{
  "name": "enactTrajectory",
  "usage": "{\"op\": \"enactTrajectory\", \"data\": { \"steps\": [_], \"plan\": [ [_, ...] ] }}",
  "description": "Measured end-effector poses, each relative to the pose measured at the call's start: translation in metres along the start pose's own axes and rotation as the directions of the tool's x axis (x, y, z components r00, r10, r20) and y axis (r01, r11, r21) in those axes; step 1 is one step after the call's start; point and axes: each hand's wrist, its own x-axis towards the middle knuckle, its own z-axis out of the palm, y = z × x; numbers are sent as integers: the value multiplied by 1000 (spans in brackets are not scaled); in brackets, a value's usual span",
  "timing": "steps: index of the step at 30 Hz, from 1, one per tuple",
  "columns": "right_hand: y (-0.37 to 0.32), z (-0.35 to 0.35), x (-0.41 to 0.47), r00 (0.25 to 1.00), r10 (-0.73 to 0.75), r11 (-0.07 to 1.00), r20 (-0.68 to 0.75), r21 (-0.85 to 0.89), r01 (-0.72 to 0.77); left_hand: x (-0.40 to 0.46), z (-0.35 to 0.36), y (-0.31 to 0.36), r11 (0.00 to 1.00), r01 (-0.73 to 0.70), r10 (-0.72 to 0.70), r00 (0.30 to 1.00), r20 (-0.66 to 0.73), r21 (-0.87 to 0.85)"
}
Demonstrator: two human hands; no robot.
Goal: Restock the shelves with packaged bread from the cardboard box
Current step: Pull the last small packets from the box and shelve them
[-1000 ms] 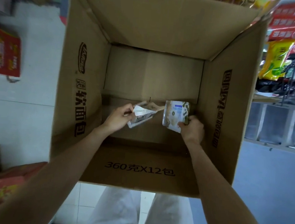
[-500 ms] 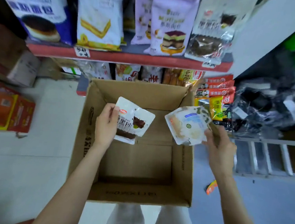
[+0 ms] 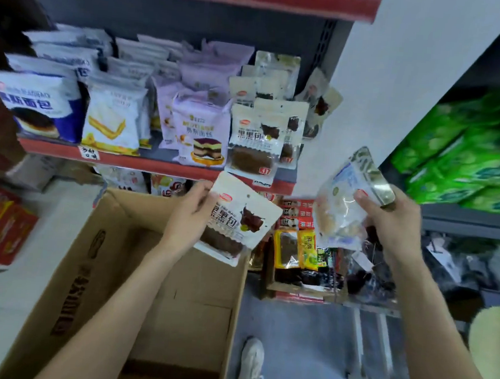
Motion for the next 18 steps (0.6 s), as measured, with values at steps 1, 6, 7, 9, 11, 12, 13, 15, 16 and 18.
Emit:
{"op": "enactTrajectory", "data": {
  "steps": [1, 6, 7, 9, 11, 12, 13, 15, 16, 18],
  "plan": [
    [-1, -2, 15, 998, -47, 998, 34, -42, 48, 4, 7, 6, 1000, -23, 23, 1000, -8, 8],
    [-8, -2, 86, 970, -233, 932, 75, -267, 245, 25, 36, 30, 996, -64, 69, 995, -73, 61],
    [-12, 1, 99, 967, -248, 929, 54, -271, 254, 30, 40, 33, 996, -67, 72, 994, -80, 64],
    [-19, 10, 124, 961, -275, 932, 6, -244, 268, 39, 47, 37, 995, -66, 72, 994, -87, 69],
    [-26, 22, 142, 962, -272, 953, -34, -149, 265, 46, 52, 42, 996, -48, 55, 994, -93, 70],
    [-28, 30, 149, 961, -269, 960, -60, -98, 262, 49, 54, 45, 997, -45, 51, 994, -96, 64],
    [-30, 36, 154, 960, -265, 964, -86, -49, 262, 52, 56, 48, 997, -44, 50, 994, -99, 57],
    [-36, 51, 162, 963, -251, 963, -103, 74, 259, 58, 59, 51, 997, -44, 51, 993, -106, 71],
    [-39, 59, 166, 966, -241, 956, -94, 147, 252, 62, 60, 51, 995, -47, 56, 993, -107, 87],
    [-43, 76, 177, 978, -207, 940, -37, 270, 209, 70, 64, 51, 994, -59, 70, 992, -110, 95]
  ]
}}
